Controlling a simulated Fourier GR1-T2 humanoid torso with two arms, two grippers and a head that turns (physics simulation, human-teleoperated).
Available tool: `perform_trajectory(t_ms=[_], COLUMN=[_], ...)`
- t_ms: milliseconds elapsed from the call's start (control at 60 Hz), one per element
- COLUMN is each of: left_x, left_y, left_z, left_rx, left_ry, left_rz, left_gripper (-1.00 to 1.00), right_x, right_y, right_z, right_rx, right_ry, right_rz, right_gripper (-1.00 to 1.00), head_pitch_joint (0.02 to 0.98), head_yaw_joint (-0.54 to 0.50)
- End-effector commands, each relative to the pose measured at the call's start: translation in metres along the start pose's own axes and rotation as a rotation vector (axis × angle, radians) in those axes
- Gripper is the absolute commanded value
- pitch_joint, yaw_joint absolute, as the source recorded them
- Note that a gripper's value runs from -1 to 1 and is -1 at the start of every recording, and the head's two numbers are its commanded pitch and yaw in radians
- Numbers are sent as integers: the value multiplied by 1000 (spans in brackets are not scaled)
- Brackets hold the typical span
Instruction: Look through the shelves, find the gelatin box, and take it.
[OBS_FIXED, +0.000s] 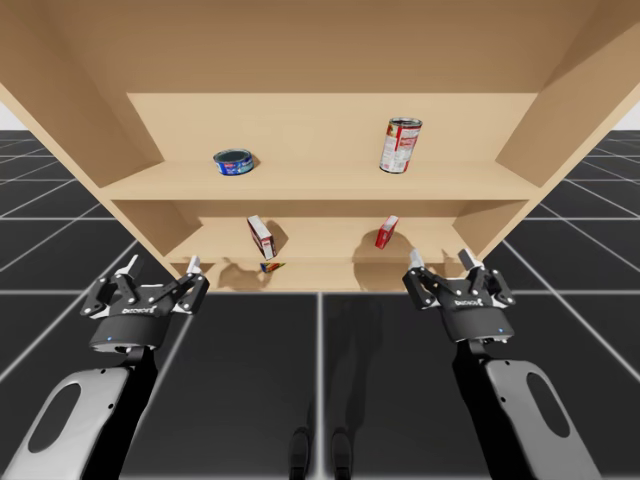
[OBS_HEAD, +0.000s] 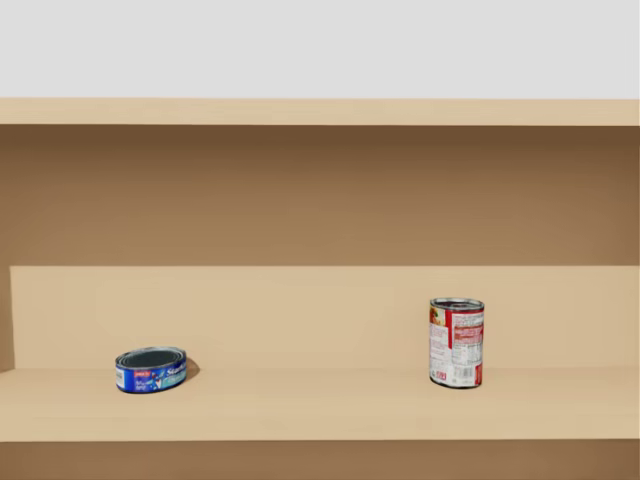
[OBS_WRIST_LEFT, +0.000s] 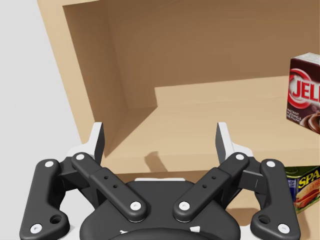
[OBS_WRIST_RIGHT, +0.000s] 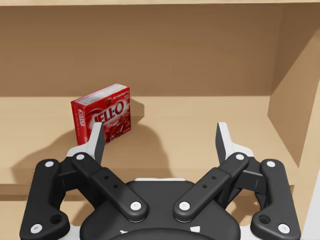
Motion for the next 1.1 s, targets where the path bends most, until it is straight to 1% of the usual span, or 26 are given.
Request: perform_trajectory(t_ms=[17,33,50,67,83,117,183,400,550,567,617,633,733,817,883,983,1067,1100], left_x=[0,0,0,0,0,0,0,-1,-1,-1,-1,-2,-2,-2,-2,-3,-4,-4], left_y=[1,1,1,1,1,1,0,1,1,1,0,0,-1,-3,-4,-5,-6,-6], left_z=[0,0,0,0,0,0,0,-1,-1,-1,-1,-1,-1,0,0,0,0,0], left_rx=[1,1,2,3,3,2,-1,-1,-5,-6,-7,-9,-13,-17,-18,-15,-11,-9], left_ry=[-1,-1,-1,-1,-1,0,2,4,6,6,5,5,4,3,3,3,8,9], left_rz=[-3,-3,-3,-3,-2,-2,-3,-7,-14,-16,-17,-19,-23,-26,-29,-31,-29,-29], left_gripper=[-1000,-1000,-1000,-1000,-1000,-1000,-1000,-1000,-1000,-1000,-1000,-1000,-1000,-1000,-1000,-1000,-1000,-1000], right_x=[-1,-1,-1,-1,0,0,0,0,-1,-1,-1,-1,-1,0,0,0,3,6], right_y=[0,1,1,1,1,1,1,1,0,0,0,0,1,1,1,1,1,1], right_z=[1,2,1,1,0,0,0,-1,-1,-1,-1,-1,-1,0,0,0,2,3], right_rx=[-39,-31,-26,-8,-6,8,3,3,4,3,5,6,7,8,10,11,22,26], right_ry=[-25,-29,-27,-10,-3,20,17,16,14,13,12,12,10,9,9,10,6,4], right_rz=[-1,13,14,-1,-3,14,9,14,21,23,26,26,28,28,27,24,45,40], right_gripper=[-1000,-1000,-1000,-1000,-1000,-1000,-1000,-1000,-1000,-1000,-1000,-1000,-1000,-1000,-1000,-1000,-1000,-1000], head_pitch_joint=[74,76,77,81,84,99,136,298,409,436,462,486,533,555,562,559,551,546], head_yaw_joint=[-10,-10,-10,-9,-9,-7,-4,-14,-74,-93,-114,-135,-194,-242,-260,-260,-248,-241])
